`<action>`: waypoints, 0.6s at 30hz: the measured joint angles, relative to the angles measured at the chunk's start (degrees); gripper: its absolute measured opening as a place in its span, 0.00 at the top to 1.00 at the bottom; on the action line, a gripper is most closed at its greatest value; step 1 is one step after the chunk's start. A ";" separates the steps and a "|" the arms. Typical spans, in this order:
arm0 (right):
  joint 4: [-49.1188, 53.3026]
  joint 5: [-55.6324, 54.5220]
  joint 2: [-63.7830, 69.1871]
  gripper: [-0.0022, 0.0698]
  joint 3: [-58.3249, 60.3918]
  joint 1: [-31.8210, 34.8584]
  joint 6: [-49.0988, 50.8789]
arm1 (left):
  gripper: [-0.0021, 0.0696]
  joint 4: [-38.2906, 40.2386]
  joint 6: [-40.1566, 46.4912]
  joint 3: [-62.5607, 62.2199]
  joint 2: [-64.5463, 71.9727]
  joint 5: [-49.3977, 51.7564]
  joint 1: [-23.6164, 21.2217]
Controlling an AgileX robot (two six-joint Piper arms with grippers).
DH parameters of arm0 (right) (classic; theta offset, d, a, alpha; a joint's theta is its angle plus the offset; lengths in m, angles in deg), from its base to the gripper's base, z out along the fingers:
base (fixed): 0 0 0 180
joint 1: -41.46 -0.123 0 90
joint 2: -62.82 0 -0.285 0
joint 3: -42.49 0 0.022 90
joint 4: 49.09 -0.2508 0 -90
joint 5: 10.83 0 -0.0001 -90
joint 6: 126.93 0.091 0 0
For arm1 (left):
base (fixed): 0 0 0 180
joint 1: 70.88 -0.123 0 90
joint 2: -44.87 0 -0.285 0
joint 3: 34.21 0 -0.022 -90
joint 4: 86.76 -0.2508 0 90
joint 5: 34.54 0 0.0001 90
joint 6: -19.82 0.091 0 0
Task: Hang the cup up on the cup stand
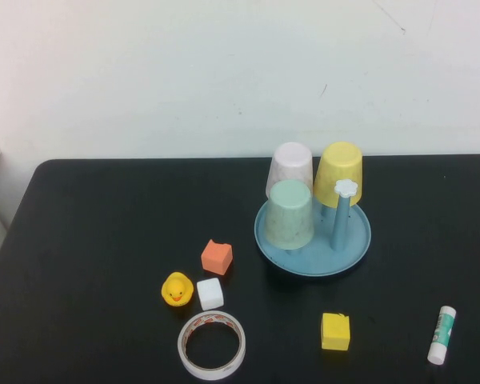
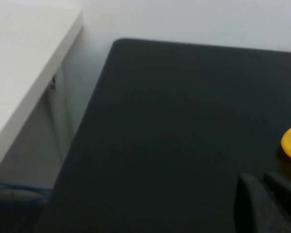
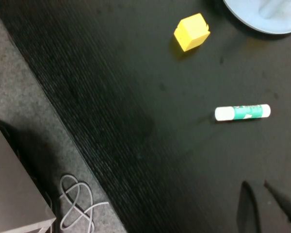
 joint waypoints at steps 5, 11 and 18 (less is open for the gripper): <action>0.00 0.09 0.00 0.97 0.00 0.00 0.00 | 0.97 2.61 1.37 -0.11 -0.12 2.09 0.00; 0.00 0.09 0.00 0.97 0.00 0.00 0.00 | 0.97 5.64 15.24 -0.11 -0.12 1.20 0.00; 0.00 0.09 0.00 0.97 0.00 0.00 0.00 | 0.97 6.22 23.05 -0.11 -0.12 1.20 0.00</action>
